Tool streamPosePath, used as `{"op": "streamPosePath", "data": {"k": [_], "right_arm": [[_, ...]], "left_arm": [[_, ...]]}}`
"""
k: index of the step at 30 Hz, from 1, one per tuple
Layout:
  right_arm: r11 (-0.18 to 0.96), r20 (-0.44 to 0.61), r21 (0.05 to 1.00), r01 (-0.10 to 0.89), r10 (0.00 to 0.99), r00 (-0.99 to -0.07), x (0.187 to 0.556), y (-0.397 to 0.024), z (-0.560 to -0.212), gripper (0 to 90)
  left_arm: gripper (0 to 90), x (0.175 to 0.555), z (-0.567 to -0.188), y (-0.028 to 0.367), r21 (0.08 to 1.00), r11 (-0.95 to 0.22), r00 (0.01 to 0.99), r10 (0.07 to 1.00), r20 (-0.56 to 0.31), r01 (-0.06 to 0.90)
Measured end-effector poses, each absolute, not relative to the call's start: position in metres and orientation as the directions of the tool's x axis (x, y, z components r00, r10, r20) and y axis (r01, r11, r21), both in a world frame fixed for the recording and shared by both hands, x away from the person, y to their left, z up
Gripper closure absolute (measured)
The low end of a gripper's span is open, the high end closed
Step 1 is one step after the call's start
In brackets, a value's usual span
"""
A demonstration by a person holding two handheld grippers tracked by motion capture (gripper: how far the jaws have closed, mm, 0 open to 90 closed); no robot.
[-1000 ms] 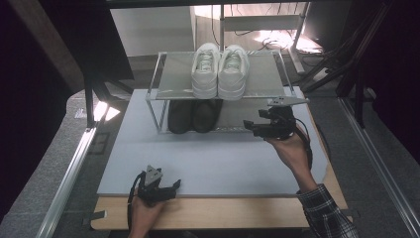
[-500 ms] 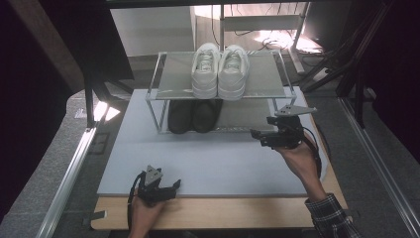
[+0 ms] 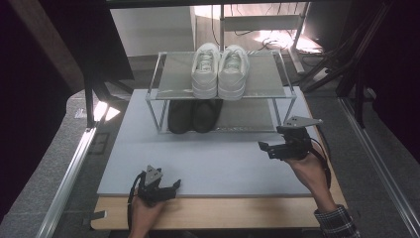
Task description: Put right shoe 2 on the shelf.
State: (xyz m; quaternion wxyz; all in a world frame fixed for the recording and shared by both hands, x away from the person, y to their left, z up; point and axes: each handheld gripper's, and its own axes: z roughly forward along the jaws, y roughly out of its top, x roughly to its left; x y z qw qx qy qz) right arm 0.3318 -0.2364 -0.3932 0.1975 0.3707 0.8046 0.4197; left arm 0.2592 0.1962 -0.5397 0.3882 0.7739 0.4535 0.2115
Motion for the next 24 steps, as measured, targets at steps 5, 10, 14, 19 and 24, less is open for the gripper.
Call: {"op": "streamPosePath", "data": {"k": [5, 10, 14, 19, 24], "right_arm": [[0.383, -0.024, 0.817, 0.43, 0.768, -0.64, 0.325, -0.244, -0.401, 7.2], [0.401, -0.051, 0.813, 0.423, 0.772, -0.634, 0.318, -0.25, -0.409, 3.7], [0.4, -0.05, 0.811, 0.426, 0.774, -0.632, 0.314, -0.254, -0.416, 2.9], [0.397, -0.039, 0.809, 0.433, 0.772, -0.635, 0.309, -0.258, -0.426, 2.0], [0.39, -0.019, 0.805, 0.447, 0.77, -0.638, 0.304, -0.262, -0.438, 1.8]], "left_arm": [[13.0, 0.259, -0.54, 0.196, 0.793, -0.287, 0.499, 0.866, -0.024, 0.538], [13.0, 0.259, -0.54, 0.196, 0.794, -0.284, 0.497, 0.867, -0.026, 0.537], [13.1, 0.259, -0.54, 0.196, 0.792, -0.288, 0.499, 0.866, -0.024, 0.538], [13.0, 0.259, -0.54, 0.196, 0.794, -0.281, 0.495, 0.868, -0.029, 0.54], [13.0, 0.259, -0.54, 0.196, 0.794, -0.282, 0.495, 0.868, -0.028, 0.539]]}}
